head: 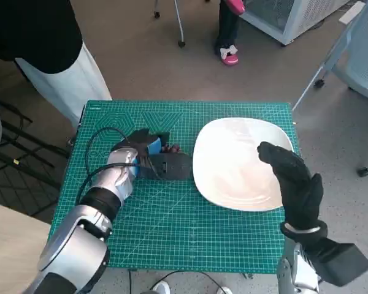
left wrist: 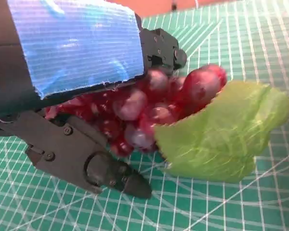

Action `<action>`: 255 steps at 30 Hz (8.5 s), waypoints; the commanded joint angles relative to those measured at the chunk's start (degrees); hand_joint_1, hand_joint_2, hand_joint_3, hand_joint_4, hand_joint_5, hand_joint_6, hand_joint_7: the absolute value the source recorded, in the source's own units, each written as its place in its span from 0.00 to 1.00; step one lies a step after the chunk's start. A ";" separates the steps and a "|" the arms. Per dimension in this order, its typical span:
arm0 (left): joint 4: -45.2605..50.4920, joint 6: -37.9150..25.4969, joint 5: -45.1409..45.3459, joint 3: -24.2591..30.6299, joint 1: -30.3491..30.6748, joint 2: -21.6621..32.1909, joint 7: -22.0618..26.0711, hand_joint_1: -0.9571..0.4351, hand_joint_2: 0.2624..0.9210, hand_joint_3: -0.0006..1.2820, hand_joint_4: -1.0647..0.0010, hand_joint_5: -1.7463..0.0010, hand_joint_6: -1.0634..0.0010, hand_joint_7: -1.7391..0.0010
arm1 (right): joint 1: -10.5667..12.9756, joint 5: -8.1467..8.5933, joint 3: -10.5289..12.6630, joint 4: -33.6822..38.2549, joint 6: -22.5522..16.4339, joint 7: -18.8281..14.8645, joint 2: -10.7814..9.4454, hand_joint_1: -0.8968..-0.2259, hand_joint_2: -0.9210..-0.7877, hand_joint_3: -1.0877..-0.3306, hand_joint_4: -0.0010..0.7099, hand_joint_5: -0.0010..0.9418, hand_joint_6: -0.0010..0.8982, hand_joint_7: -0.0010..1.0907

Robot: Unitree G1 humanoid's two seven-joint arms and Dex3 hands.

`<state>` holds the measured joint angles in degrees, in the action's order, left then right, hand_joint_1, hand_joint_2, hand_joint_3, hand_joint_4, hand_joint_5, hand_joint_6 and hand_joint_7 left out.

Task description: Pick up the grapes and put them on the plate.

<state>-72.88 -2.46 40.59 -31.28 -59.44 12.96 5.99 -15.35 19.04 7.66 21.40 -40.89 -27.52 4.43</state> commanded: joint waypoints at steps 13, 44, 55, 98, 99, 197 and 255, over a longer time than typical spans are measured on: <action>-1.22 2.23 2.10 -3.30 2.21 -0.36 -4.29 0.69 1.00 0.15 0.53 0.22 0.49 0.29 | 0.70 0.25 0.40 0.39 2.04 0.55 -0.20 0.46 0.00 0.25 0.65 0.01 0.10 0.47; -2.20 0.83 0.90 -2.50 0.87 -1.59 -0.68 0.69 1.00 0.17 0.56 0.17 0.51 0.29 | 0.33 0.48 1.24 0.30 2.47 0.00 0.98 0.44 0.00 0.25 0.65 0.01 0.10 0.48; -1.16 1.46 0.40 -1.89 0.46 -0.85 -1.00 0.69 1.00 0.17 0.56 0.18 0.52 0.28 | 0.62 -0.12 1.09 -0.41 2.75 0.70 1.07 0.43 0.00 0.26 0.66 0.01 0.10 0.48; 65.01 -8.61 0.28 11.05 14.98 15.30 12.33 0.69 1.00 0.15 0.49 0.25 0.53 0.26 | -1.00 -0.36 0.89 0.41 3.76 0.43 1.13 0.43 0.00 0.24 0.66 0.01 0.10 0.48; 65.71 -8.71 0.26 11.31 15.19 15.32 12.37 0.69 1.00 0.15 0.49 0.25 0.53 0.26 | -1.03 -0.28 0.90 0.48 3.75 0.38 1.13 0.43 0.00 0.24 0.66 0.01 0.10 0.48; 10.37 7.36 -6.47 2.63 -12.07 -14.92 9.89 0.35 0.99 0.05 0.77 0.84 0.83 0.99 | 8.57 -3.63 1.14 -8.20 1.12 9.89 -0.19 0.44 0.00 0.29 0.72 0.01 0.18 0.40; 38.34 25.11 -66.51 47.74 34.90 -5.69 35.30 0.41 1.00 0.15 0.72 0.98 0.68 0.97 | 1.84 -2.78 -0.93 -7.79 5.82 6.58 2.52 0.42 0.00 0.30 0.70 0.00 0.16 0.42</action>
<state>-36.08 21.38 -24.62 15.83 -25.82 7.73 40.59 -13.49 16.03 6.61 12.35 -35.85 -20.33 6.59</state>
